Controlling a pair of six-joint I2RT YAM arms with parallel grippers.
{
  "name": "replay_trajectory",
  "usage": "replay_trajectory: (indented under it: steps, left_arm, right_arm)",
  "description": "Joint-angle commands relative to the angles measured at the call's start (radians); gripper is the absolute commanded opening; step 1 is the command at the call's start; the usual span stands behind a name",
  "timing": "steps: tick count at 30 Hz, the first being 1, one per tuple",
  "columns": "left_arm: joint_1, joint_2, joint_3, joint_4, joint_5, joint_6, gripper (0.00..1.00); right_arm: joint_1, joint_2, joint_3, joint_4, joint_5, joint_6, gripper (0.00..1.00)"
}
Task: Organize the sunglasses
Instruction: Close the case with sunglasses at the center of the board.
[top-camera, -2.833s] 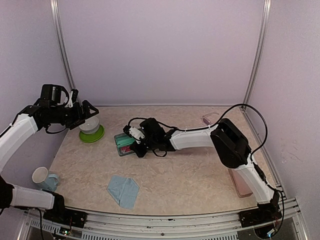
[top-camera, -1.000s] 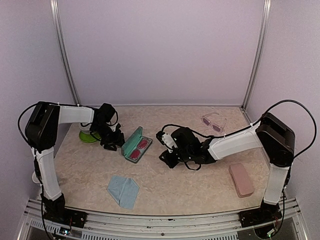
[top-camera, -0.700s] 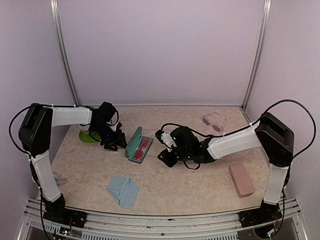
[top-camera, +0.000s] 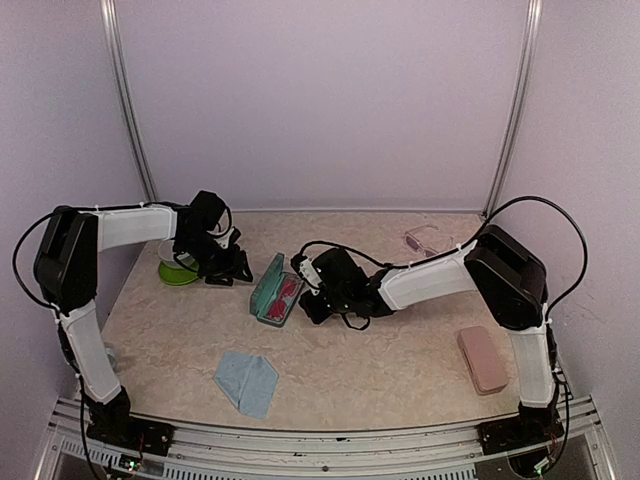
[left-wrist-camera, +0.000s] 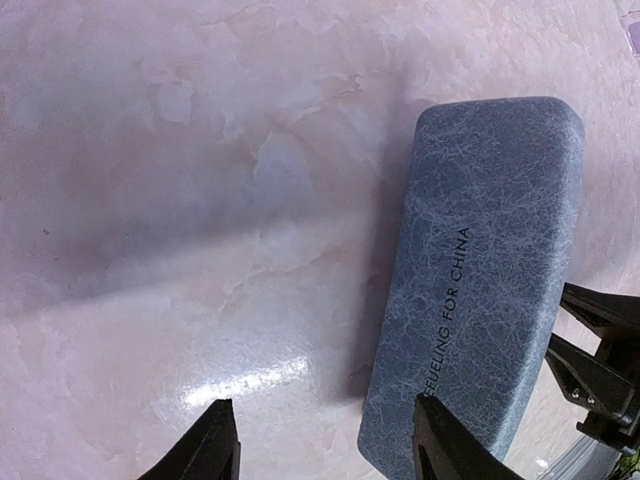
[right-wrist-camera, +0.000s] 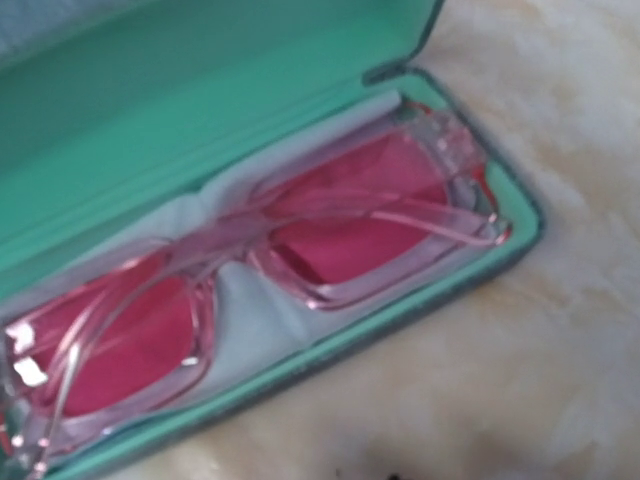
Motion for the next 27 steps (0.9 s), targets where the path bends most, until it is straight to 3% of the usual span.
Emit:
replay_trajectory:
  steps: [1,15,27]
  left_arm:
    - [-0.006,0.023,0.028,-0.002,0.03,0.032,0.58]
    - [-0.022,0.053,0.059,-0.023,0.063,0.061,0.58]
    - [-0.061,0.076,0.082,-0.04,0.063,0.066,0.58]
  right_arm:
    - [-0.001,0.046,0.042,-0.038,-0.001,0.028,0.28]
    - [-0.003,0.123,0.075,0.019,-0.031,0.043,0.17]
    - [-0.009,0.153,0.06,0.115,-0.095,0.097,0.15]
